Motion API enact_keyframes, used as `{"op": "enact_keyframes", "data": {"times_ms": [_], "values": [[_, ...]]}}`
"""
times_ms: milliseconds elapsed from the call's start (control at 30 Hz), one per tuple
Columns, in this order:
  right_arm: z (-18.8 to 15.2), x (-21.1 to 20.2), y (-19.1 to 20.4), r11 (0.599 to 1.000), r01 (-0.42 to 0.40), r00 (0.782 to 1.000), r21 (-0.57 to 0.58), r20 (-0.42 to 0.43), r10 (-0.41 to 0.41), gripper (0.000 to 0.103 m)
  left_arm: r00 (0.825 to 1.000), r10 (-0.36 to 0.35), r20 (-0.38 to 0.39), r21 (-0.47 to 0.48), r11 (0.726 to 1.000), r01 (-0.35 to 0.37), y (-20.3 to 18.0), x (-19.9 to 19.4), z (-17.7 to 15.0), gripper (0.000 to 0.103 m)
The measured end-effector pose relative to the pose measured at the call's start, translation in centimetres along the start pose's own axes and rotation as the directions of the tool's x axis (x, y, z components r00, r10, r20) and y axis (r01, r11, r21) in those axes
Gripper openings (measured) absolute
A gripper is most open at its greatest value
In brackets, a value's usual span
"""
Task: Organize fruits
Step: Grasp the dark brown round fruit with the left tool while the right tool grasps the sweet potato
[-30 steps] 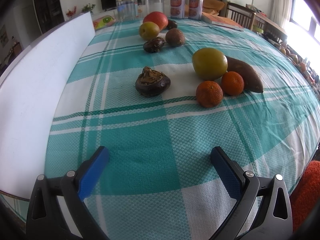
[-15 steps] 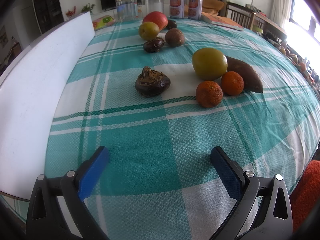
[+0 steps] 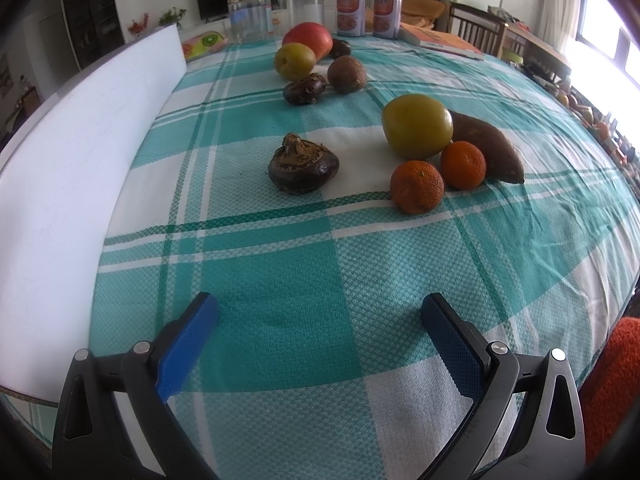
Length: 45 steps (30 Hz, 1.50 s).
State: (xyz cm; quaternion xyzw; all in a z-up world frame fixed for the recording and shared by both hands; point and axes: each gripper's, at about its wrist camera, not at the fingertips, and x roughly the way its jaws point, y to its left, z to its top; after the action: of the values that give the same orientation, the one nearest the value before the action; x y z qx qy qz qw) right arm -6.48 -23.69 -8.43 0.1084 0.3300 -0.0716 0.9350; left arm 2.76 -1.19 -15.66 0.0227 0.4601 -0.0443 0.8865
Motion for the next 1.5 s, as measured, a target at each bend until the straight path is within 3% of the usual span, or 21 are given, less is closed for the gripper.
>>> {"op": "enact_keyframes", "data": {"times_ms": [233, 467, 600, 1200, 1267, 1333, 1433, 1500], "values": [[0.0, 0.0, -0.1, 1.0, -0.001, 1.0, 0.001, 0.001, 0.001, 0.103, 0.998, -0.046, -0.05, 0.03, 0.998, 0.048, 0.6, -0.3, 0.9, 0.101], [-0.1, 0.0, 0.0, 1.0, -0.003, 1.0, 0.005, -0.001, 0.003, 0.103, 0.986, -0.161, 0.042, -0.016, 0.987, 0.161, 3.4, -3.9, 4.0, 0.101], [-0.1, 0.0, 0.0, 1.0, -0.002, 1.0, 0.006, -0.002, 0.002, 0.103, 0.979, -0.199, 0.045, -0.026, 0.979, 0.2, 5.0, -3.9, 5.0, 0.101], [0.0, 0.3, -1.0, 0.998, -0.021, 1.0, 0.054, -0.022, 0.022, 0.103, 0.992, -0.125, -0.025, 0.117, 0.985, 0.127, 2.9, 3.0, 8.2, 0.098], [0.2, 0.4, -1.5, 0.995, -0.05, 0.998, 0.082, -0.028, 0.052, 0.103, 0.991, -0.128, -0.031, 0.116, 0.985, 0.131, 3.1, 3.4, 8.1, 0.091], [1.0, 1.0, -1.9, 0.989, -0.093, 0.994, 0.112, -0.048, 0.099, 0.103, 0.986, -0.154, -0.067, 0.112, 0.981, 0.161, 3.2, 4.3, 8.0, 0.052], [4.0, 3.7, -1.4, 0.979, -0.173, 0.978, 0.106, -0.101, 0.184, 0.103, 0.99, -0.138, -0.036, 0.147, 0.979, 0.142, 2.9, 4.1, 7.9, 0.045], [6.5, 7.1, -0.6, 0.972, -0.219, 0.953, 0.086, -0.194, 0.232, 0.097, 0.986, -0.163, -0.039, 0.131, 0.977, 0.167, 3.2, 4.0, 8.0, 0.044]]}}
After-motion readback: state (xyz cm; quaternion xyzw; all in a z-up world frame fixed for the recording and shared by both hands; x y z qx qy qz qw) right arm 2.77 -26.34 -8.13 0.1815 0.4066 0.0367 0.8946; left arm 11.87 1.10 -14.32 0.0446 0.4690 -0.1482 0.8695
